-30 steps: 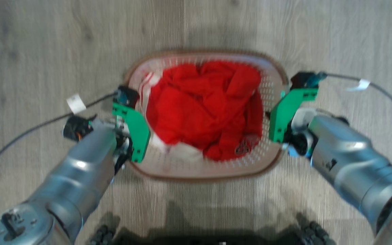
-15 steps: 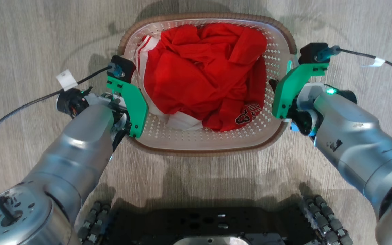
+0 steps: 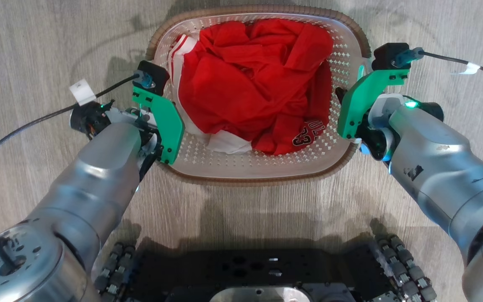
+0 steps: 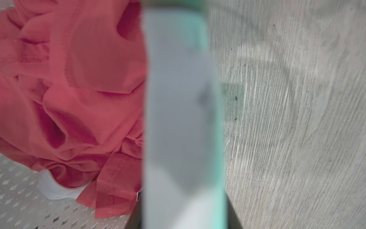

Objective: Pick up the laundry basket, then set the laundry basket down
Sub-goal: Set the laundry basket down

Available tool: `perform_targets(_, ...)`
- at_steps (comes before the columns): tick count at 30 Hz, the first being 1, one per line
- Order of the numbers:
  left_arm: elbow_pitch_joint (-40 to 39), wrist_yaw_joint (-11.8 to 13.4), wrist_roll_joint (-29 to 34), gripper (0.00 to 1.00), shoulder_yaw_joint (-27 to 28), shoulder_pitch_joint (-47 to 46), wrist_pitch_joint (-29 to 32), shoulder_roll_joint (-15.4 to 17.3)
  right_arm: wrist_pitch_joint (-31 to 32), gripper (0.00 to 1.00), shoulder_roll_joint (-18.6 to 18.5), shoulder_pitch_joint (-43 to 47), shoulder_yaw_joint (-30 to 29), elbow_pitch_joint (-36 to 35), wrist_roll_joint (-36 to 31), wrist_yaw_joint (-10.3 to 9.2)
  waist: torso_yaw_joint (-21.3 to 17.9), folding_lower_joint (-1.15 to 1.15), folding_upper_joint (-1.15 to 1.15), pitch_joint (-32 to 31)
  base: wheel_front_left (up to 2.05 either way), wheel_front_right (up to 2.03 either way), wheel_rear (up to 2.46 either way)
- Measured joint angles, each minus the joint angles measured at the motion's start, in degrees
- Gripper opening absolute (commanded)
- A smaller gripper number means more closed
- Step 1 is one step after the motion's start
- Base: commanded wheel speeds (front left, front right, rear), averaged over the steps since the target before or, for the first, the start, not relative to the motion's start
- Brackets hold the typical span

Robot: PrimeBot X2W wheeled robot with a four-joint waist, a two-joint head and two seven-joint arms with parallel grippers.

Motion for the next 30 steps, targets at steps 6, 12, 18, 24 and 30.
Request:
perform_targets(6,-0.1,0.0,0.0,0.0,0.0,-0.2,0.0,0.0,-0.1,0.0,0.0,-0.1,0.2,0.2,-0.5,0.0,0.2,0.0,0.0,0.5,0.0,0.0,0.0)
perform_targets(12,-0.2,0.0,0.0,0.0,0.0,-0.3,0.0,0.0,-0.6,0.0,0.0,-0.1,0.4,0.4,-0.5,0.0,0.4,0.0,0.0,0.5,0.0,0.0,0.0)
perform_targets(18,-0.3,0.1,0.0,0.0,0.0,-0.3,0.0,0.0,-0.6,0.0,0.0,-0.1,0.5,0.6,-0.5,0.0,0.6,0.0,0.0,0.5,0.0,0.0,0.0)
perform_targets(24,-0.6,0.6,-0.6,0.93,0.0,-0.3,1.2,0.0,-1.2,1.0,0.1,-0.4,0.9,1.5,-0.6,0.0,0.8,0.0,0.01,0.5,0.0,0.0,0.0)
perform_targets(30,-1.6,2.5,-0.5,1.0,-0.3,-0.3,0.8,-1.1,-1.9,1.0,0.1,-2.0,1.0,2.2,-0.6,0.0,1.0,0.0,0.01,0.6,0.0,0.0,0.0)
